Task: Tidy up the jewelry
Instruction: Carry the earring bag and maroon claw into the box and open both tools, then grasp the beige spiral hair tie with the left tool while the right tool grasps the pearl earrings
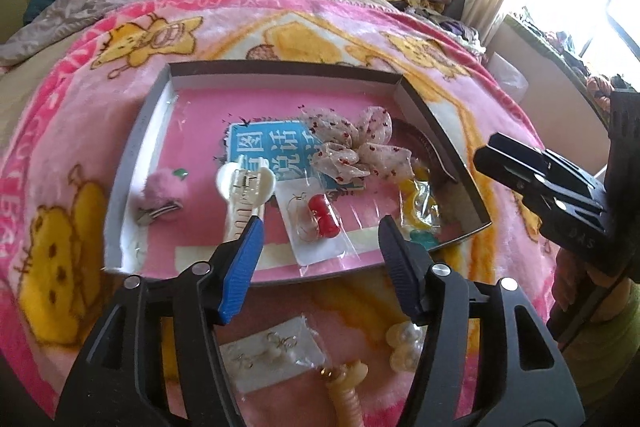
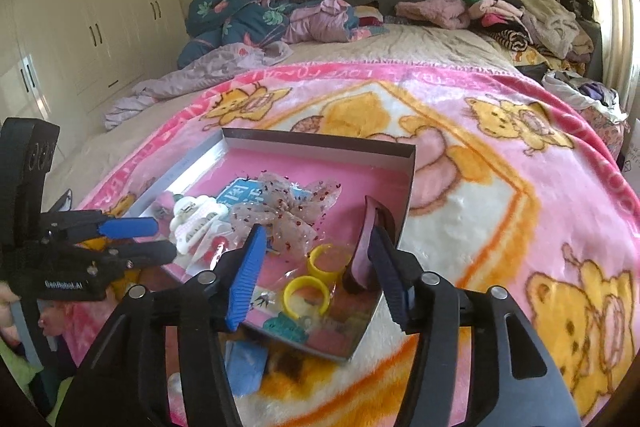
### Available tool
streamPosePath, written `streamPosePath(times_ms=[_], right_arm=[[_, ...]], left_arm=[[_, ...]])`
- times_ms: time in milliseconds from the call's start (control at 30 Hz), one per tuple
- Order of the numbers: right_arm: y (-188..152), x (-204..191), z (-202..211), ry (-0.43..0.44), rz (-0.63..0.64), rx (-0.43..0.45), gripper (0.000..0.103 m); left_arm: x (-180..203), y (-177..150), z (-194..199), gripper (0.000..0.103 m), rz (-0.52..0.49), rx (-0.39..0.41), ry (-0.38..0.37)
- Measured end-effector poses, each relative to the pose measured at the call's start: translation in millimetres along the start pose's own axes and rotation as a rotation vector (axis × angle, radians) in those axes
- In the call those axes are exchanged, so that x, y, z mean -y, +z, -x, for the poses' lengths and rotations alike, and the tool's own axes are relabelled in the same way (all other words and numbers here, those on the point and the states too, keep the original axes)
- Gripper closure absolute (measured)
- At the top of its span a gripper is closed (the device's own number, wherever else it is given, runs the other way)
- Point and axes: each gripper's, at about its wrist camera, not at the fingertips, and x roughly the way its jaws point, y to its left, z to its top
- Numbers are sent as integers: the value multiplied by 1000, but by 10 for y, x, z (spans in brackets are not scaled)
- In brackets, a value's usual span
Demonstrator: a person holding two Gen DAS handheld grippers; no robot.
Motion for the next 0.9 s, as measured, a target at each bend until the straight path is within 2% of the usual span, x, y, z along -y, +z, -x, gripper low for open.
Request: streamPosePath(times_ms=[267,333,400,533,900], right_arm=[[-36,-59,266,-16,-7,45,36],[-41,-77,320,-19,-6,53,33],[-50,-111,390,-22,0,63,32],[-75,-148,509,-40,5,81,26],[-187,-316,780,-58,21,107,23]], left_arm=[[-70,-34,278,46,10,54,21],[-84,-47,343,38,12,63,21],[-93,-69,408,36,11,72,21],[-131,-100,555,22,20,98,30],[-267,-245,844,19,49,146,56]])
